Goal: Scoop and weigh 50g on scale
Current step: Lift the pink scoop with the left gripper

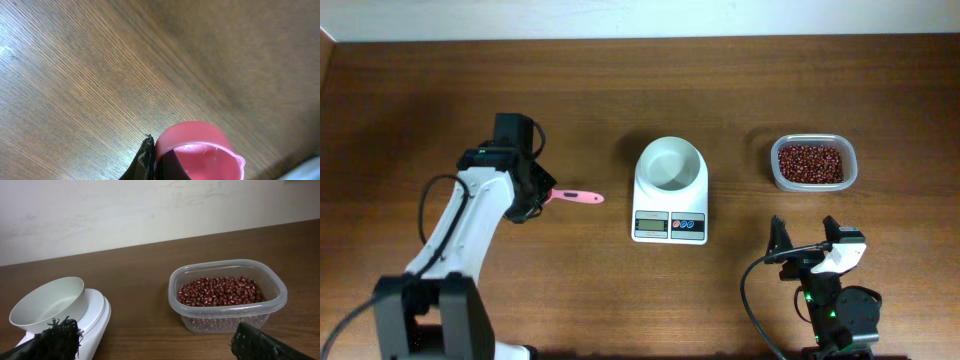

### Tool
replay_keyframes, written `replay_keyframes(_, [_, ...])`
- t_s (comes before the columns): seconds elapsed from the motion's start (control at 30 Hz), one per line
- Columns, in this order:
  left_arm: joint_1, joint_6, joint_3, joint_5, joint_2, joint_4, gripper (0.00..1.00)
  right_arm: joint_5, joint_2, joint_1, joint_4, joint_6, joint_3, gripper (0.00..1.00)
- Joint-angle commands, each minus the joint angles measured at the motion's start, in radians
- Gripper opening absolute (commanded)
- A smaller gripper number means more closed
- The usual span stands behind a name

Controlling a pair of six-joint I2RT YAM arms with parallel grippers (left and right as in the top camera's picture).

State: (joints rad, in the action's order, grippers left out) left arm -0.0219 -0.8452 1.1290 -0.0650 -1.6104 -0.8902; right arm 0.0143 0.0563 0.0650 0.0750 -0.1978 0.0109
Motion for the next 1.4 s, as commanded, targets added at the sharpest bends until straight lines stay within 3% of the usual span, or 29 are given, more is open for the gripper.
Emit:
replay_keyframes(0.0, [0.003,0.013,-0.001,-0.037,0.103,-0.002,0.0,-0.011,-0.001,-0.006,0.005,0.007,-0.005,0.99])
replay_keyframes(0.2, [0.003,0.012,-0.001,-0.012,0.182,0.0,0.0,-0.011,-0.001,-0.006,0.005,0.007,-0.005,0.99])
replay_keyframes(1.37, [0.002,0.039,0.09,0.024,0.182,-0.023,0.0,-0.011,-0.001,-0.006,0.005,0.007,-0.005,0.99])
